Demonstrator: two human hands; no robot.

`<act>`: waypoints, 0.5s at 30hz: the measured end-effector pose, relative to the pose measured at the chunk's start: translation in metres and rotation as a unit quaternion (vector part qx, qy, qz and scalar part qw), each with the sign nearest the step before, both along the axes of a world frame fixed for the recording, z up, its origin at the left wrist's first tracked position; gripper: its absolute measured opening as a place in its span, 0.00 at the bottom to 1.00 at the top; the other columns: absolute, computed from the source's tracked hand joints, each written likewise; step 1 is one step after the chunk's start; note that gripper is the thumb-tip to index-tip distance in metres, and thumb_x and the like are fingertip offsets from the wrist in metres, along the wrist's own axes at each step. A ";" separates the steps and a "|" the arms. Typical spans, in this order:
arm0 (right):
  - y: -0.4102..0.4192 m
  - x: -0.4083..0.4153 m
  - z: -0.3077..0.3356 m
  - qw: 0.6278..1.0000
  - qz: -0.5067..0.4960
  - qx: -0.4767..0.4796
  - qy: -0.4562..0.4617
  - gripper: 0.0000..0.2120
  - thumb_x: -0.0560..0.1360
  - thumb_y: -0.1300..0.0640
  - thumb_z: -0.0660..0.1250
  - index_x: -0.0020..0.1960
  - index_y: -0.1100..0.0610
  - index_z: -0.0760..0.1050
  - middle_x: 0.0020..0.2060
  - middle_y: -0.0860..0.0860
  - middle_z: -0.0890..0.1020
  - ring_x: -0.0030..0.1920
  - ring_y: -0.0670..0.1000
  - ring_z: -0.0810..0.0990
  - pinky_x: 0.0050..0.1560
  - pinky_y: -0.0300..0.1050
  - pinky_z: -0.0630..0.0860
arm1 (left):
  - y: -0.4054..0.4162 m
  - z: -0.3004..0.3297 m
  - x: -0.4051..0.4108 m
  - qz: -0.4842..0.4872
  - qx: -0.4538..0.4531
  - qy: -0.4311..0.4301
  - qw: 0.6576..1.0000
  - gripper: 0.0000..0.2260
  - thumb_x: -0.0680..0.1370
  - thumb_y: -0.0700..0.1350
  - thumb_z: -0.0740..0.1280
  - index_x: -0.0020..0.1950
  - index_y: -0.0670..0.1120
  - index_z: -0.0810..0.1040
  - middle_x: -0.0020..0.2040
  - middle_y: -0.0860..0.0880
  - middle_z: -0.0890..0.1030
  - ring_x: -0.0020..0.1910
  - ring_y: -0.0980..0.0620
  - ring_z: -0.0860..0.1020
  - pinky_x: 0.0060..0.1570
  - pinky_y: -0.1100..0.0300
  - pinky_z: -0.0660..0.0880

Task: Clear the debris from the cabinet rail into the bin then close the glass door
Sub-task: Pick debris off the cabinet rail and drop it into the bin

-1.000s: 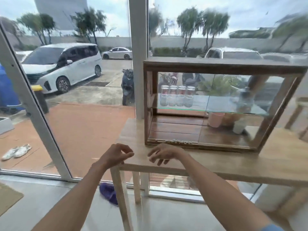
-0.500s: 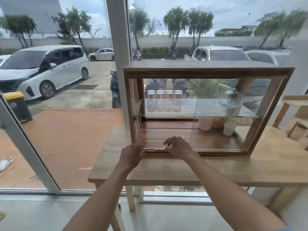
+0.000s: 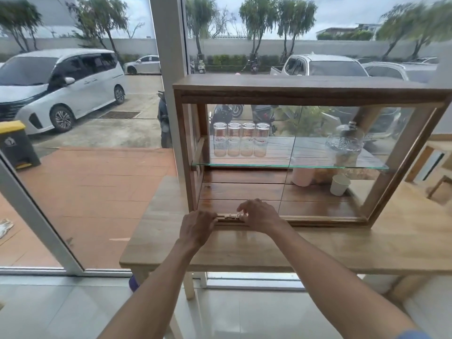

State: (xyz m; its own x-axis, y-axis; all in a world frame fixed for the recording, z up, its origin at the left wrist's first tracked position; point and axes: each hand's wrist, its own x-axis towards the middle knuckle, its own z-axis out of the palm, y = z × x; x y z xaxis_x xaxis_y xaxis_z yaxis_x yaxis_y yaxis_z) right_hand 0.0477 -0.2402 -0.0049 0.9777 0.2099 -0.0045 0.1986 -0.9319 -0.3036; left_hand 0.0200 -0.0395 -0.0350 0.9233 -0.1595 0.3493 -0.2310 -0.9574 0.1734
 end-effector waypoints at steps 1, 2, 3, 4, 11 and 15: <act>0.001 0.001 0.000 1.000 0.006 -0.003 -0.002 0.13 0.78 0.48 0.67 0.62 0.44 0.80 0.59 0.49 0.83 0.62 0.54 0.80 0.61 0.48 0.74 | -0.002 0.001 0.001 -0.006 -0.015 0.000 1.000 0.08 0.79 0.51 0.66 0.51 0.51 0.84 0.45 0.47 0.86 0.46 0.43 0.84 0.41 0.52 0.78; 0.002 0.002 0.000 1.000 0.012 -0.006 -0.002 0.14 0.78 0.48 0.67 0.63 0.44 0.79 0.60 0.49 0.83 0.63 0.53 0.79 0.61 0.48 0.73 | -0.004 0.001 0.002 -0.010 -0.029 0.001 1.000 0.08 0.79 0.51 0.67 0.51 0.51 0.84 0.44 0.48 0.86 0.46 0.44 0.84 0.40 0.53 0.78; 0.003 0.002 0.001 1.000 0.017 -0.008 -0.003 0.15 0.78 0.48 0.67 0.64 0.44 0.79 0.60 0.49 0.83 0.64 0.53 0.79 0.61 0.48 0.73 | -0.006 0.002 0.003 -0.013 -0.039 0.003 0.999 0.08 0.78 0.51 0.68 0.50 0.51 0.84 0.44 0.48 0.86 0.45 0.45 0.84 0.39 0.54 0.77; 0.004 0.003 0.001 1.000 0.021 -0.010 -0.003 0.15 0.78 0.49 0.67 0.64 0.44 0.79 0.60 0.49 0.82 0.64 0.53 0.78 0.62 0.48 0.73 | -0.008 0.002 0.004 -0.016 -0.048 0.004 0.999 0.07 0.78 0.52 0.69 0.49 0.50 0.85 0.43 0.49 0.86 0.44 0.46 0.84 0.39 0.54 0.77; 0.007 0.008 -0.002 0.999 0.037 -0.023 -0.018 0.12 0.77 0.51 0.67 0.58 0.45 0.82 0.59 0.49 0.84 0.60 0.54 0.81 0.56 0.46 0.74 | -0.016 0.002 0.014 -0.029 -0.068 0.018 0.997 0.07 0.77 0.52 0.70 0.50 0.52 0.85 0.45 0.50 0.86 0.46 0.47 0.83 0.42 0.50 0.80; 0.006 0.009 -0.002 0.998 0.049 -0.022 -0.027 0.11 0.77 0.51 0.67 0.57 0.45 0.83 0.57 0.48 0.84 0.58 0.54 0.81 0.54 0.45 0.73 | -0.018 0.001 0.018 -0.052 -0.068 0.017 0.996 0.07 0.78 0.50 0.70 0.51 0.51 0.86 0.47 0.50 0.86 0.47 0.47 0.83 0.43 0.53 0.78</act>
State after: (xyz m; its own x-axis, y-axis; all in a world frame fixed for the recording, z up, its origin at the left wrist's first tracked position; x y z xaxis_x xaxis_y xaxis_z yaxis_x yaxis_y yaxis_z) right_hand 0.0567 -0.2343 -0.0072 0.9515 0.3055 0.0363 0.3046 -0.9192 -0.2497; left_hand 0.0385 -0.0574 -0.0344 0.9157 -0.2078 0.3440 -0.3196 -0.8955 0.3098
